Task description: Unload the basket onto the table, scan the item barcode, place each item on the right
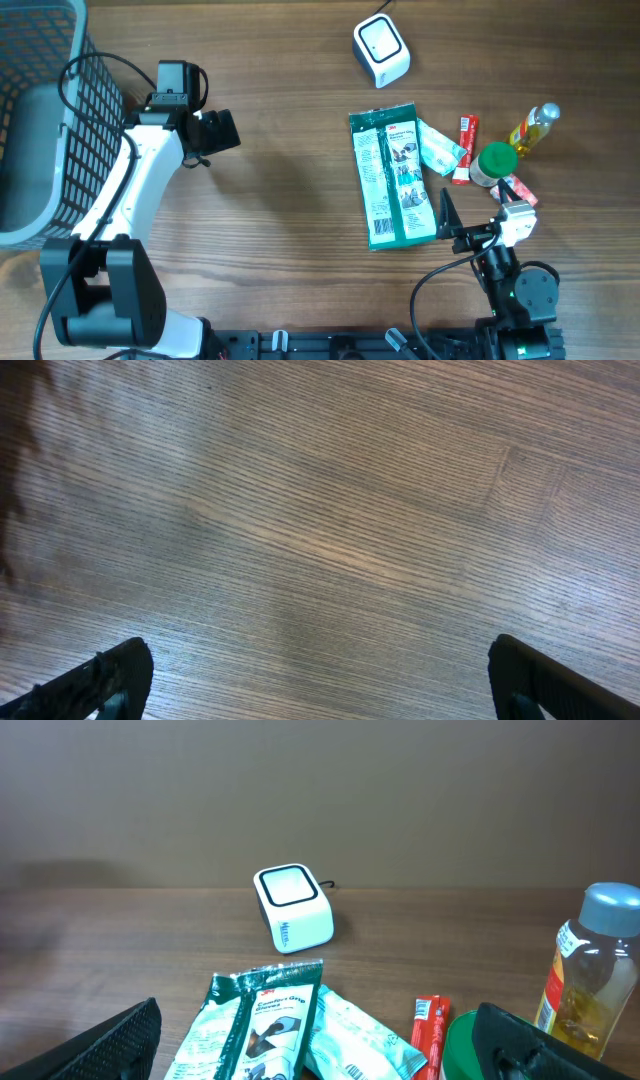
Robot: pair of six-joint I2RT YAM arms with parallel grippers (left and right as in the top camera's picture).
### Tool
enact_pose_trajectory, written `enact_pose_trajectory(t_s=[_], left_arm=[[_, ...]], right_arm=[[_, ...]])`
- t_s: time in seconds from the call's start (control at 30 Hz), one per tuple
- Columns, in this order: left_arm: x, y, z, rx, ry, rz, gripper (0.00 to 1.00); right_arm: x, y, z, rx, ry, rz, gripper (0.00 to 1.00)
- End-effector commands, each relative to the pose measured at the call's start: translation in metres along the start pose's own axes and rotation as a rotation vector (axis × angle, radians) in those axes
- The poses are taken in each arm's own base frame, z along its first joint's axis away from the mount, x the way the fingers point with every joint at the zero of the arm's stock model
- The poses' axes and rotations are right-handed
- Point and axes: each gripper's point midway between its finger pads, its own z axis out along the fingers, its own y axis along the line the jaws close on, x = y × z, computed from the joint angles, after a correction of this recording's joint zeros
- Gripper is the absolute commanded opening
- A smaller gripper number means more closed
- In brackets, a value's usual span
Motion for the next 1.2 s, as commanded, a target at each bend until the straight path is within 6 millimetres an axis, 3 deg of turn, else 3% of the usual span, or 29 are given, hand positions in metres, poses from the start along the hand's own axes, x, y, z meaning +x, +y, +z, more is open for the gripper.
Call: enact_pose_trajectory(t_s=[0.0,0.13,0.27,0.4,0.53,0.93,1.17], left_arm=[[-0.003,0.002,-0.006,-0.004,-0.021,-0.009,1.00],[-0.017,0.001,-0.049,0.039,-0.140,-0.020,1.00],[-0.030,0.003,-0.120,0.107,-0.330,-0.038,1.00],[-0.031,0.008,-0.180,0.164,-0.489,-0.053,1.00],[-0.026,0.013,-0.217,0.200,-0.589,-0.063,1.00],[-0.017,0.018,-0.245,0.228,-0.661,-0.068,1.00],[-0.009,0.006,-0.251,0.261,-0.668,-0.021,1.00]], right_arm=[[-0.002,-0.003,-0.001,0.014,-0.012,-0.019,1.00],[-0.002,-0.003,-0.001,0.014,-0.012,-0.019,1.00],[-0.003,-0.003,-0.001,0.014,-0.012,-0.019,1.00],[-0.003,-0.003,-0.001,0.014,-0.012,-0.019,1.00],[-0.003,-0.003,-0.001,0.014,-0.012,-0.019,1.00],[-0.003,-0.003,-0.001,0.014,-0.012,-0.019,1.00],[-0.003,-0.003,-0.001,0.014,-0.012,-0.019,1.00]])
